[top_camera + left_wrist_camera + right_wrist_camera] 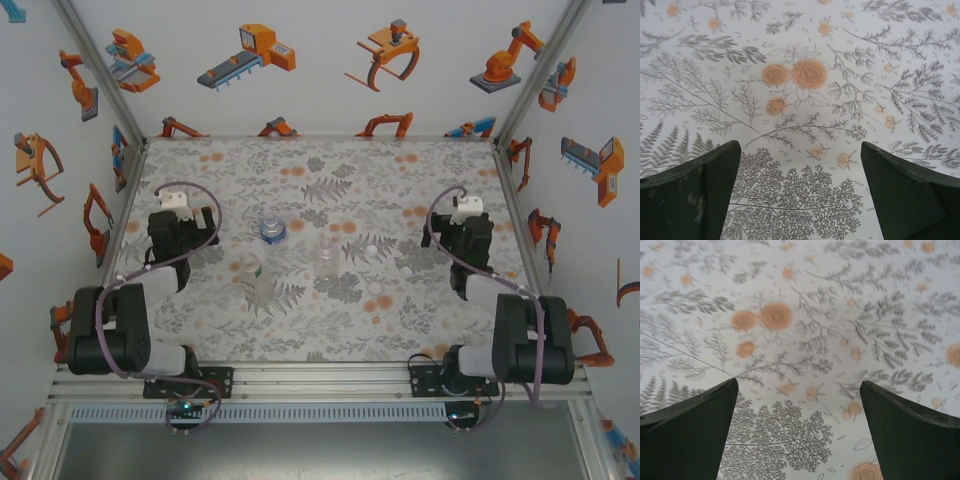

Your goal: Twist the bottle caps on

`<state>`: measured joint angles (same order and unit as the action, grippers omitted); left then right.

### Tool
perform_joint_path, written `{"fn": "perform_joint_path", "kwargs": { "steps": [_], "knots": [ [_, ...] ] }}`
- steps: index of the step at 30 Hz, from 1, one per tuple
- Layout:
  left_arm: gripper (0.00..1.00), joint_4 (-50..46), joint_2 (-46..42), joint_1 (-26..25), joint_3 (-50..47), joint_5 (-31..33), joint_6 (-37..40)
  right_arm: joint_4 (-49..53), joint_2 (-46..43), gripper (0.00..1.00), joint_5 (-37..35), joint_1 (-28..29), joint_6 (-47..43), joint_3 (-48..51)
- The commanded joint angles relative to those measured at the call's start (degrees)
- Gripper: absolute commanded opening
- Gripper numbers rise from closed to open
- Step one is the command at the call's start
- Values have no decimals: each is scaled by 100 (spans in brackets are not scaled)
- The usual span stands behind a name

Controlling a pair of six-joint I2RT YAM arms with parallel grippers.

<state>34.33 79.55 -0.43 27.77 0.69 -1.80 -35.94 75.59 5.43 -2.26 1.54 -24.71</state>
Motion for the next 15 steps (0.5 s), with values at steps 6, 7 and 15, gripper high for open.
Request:
{"fn": "perform_joint_path", "kwargs": {
  "steps": [6, 7, 15],
  "knots": [
    [97, -1980, -907, -99, 880, 197, -632, 1294, -775, 92, 2038, 379, -346, -737],
    [97, -2343, -985, -93, 1064, 186, -692, 1386, -832, 92, 2223, 461, -352, -785],
    [97, -4456, -1500, -63, 2308, -282, -846, 2195, -1016, 93, 3204, 1262, -627, -1115]
  ]
}}
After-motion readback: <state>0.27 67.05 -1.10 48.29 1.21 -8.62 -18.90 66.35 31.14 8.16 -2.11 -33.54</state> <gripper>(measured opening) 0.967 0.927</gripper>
